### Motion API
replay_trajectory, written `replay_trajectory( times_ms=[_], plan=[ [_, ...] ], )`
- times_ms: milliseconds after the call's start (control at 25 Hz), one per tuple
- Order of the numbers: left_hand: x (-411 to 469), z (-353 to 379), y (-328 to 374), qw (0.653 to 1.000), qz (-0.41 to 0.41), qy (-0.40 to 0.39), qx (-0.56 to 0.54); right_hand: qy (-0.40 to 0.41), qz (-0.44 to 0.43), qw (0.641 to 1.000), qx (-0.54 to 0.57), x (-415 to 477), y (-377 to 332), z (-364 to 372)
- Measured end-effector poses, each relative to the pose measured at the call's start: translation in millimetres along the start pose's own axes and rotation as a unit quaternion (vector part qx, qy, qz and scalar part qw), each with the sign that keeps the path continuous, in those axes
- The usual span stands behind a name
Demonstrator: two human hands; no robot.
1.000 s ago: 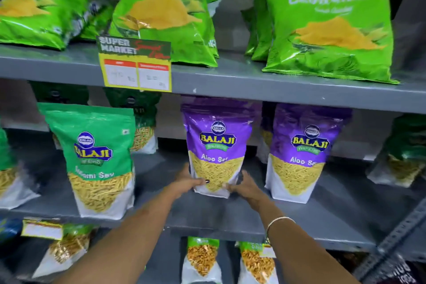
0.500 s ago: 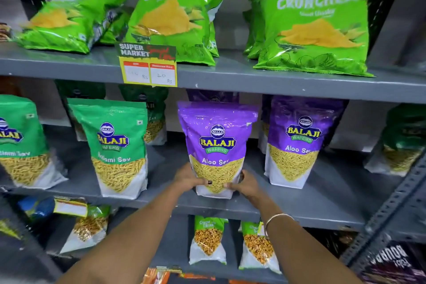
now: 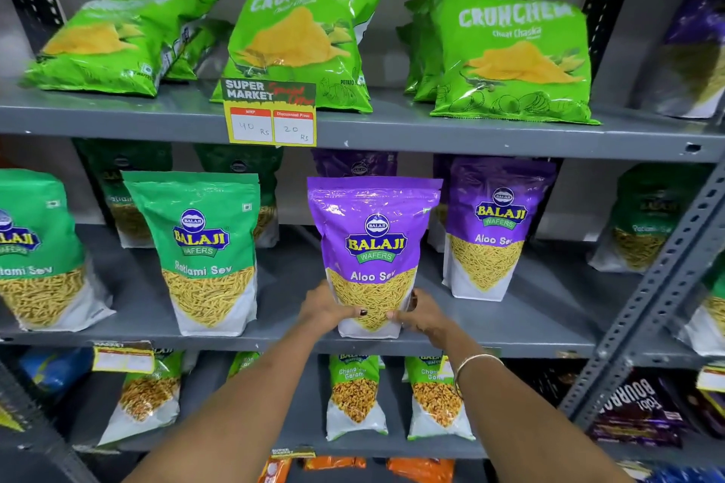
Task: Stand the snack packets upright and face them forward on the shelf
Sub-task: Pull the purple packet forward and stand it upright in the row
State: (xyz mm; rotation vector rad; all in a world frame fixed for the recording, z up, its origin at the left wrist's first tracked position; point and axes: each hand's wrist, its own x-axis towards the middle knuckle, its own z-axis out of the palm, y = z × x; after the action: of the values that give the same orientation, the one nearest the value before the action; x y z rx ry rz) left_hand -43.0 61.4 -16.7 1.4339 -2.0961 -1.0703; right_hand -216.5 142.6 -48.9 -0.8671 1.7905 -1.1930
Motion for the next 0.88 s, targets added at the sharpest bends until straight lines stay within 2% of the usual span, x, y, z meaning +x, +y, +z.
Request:
replay_trajectory(
  times_ms=[120, 200, 240, 320, 400, 480, 560, 640, 720, 800, 880],
  plan=[
    [2.4, -6.6, -4.9, 0.999, 0.007, -0.034, 0.035, -0.011, 0.012, 1.0, -0.004, -2.0, -3.0, -0.6],
    [6.9, -14.6, -12.9, 0.985, -0.029, -0.128, 0.109, 0.007, 0.02, 0.999, -0.029, 0.0, -0.7, -5.3],
    [6.6, -17.8, -14.2, 0.966, -0.076, -0.203, 0.143, 0.019, 0.021, 0.999, -0.035, -0.8, -1.5, -10.1],
    [2.5, -20.0, -7.3, 0.899, -0.162, -0.36, 0.189, 0.061, 0.025, 0.997, -0.042, 2.0, 1.7, -27.6],
    [-2.6, -9.7, 14.8, 0.849, -0.179, -0.452, 0.206, 0.108, 0.029, 0.992, -0.063, 1.0, 5.5, -53.3],
    [-5.2, 13.5, 44.2, 0.837, -0.146, -0.494, 0.186, 0.16, 0.047, 0.979, -0.114, 1.5, 7.6, -84.6],
    [-3.9, 46.2, 75.1, 0.868, -0.1, -0.474, 0.104, 0.208, 0.05, 0.97, -0.112, 7.1, 12.6, -113.7],
    [3.7, 81.6, 101.3, 0.926, -0.043, -0.376, 0.003, 0.254, 0.053, 0.961, -0.094, 15.6, 15.0, -141.6],
    [22.8, 115.6, 122.3, 0.966, -0.001, -0.255, -0.035, 0.275, 0.047, 0.957, -0.08, 25.9, 14.9, -168.7],
    [45.9, 138.1, 133.7, 0.987, 0.015, -0.15, -0.047, 0.262, 0.037, 0.962, -0.062, 39.1, 12.7, -189.6],
    [70.3, 153.7, 138.2, 0.989, 0.027, -0.1, -0.101, 0.187, 0.015, 0.982, 0.019, 53.2, 9.6, -203.4]
  ],
)
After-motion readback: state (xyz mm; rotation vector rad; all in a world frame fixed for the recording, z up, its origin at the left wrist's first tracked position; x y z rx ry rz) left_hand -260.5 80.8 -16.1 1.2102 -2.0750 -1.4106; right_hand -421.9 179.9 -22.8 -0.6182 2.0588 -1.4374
